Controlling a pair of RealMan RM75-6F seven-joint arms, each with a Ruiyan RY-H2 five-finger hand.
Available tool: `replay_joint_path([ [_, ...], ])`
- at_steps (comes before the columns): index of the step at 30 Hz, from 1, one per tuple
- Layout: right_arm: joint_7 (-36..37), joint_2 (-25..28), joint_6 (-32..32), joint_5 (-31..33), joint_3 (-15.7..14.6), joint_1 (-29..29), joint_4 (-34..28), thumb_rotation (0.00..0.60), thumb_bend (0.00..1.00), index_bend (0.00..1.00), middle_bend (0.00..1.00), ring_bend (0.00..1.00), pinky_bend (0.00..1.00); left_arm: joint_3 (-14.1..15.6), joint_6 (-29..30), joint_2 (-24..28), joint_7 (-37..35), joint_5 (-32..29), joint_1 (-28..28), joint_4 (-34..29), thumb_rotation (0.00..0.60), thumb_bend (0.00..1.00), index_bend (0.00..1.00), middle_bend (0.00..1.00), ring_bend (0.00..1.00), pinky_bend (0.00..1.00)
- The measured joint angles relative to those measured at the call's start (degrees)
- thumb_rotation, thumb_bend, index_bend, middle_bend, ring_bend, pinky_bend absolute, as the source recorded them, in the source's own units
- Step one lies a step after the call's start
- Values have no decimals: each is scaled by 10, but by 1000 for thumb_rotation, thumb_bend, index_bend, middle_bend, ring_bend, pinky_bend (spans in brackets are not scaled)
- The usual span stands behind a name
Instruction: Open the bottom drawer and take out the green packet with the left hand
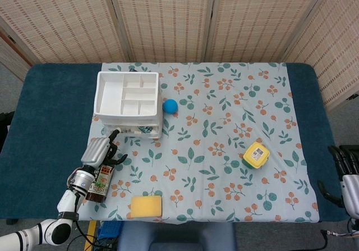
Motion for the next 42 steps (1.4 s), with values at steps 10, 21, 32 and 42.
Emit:
replay_joint_path([
  [10, 4, -2, -4, 2, 1, 1, 4, 600, 362, 0, 67, 0, 0, 12, -11, 13, 81, -61, -39, -4, 600, 285, 143, 891, 1000, 1000],
  [21, 8, -5, -8, 6, 1, 2, 9, 600, 362, 0, 67, 0, 0, 29, -30, 29, 128, -96, -74, -7, 600, 285, 211, 891, 1000, 1000],
  [32, 8, -4, -6, 6, 0, -1, 8, 600, 362, 0, 67, 0, 0, 55, -26, 49, 116, -76, -76, -22, 600, 285, 320, 891, 1000, 1000],
  [42, 9, -5, -7, 4, 1, 1, 9, 600, 362, 0, 67, 0, 0, 77, -11, 75, 108, -47, -67, -54, 600, 284, 348, 891, 1000, 1000],
])
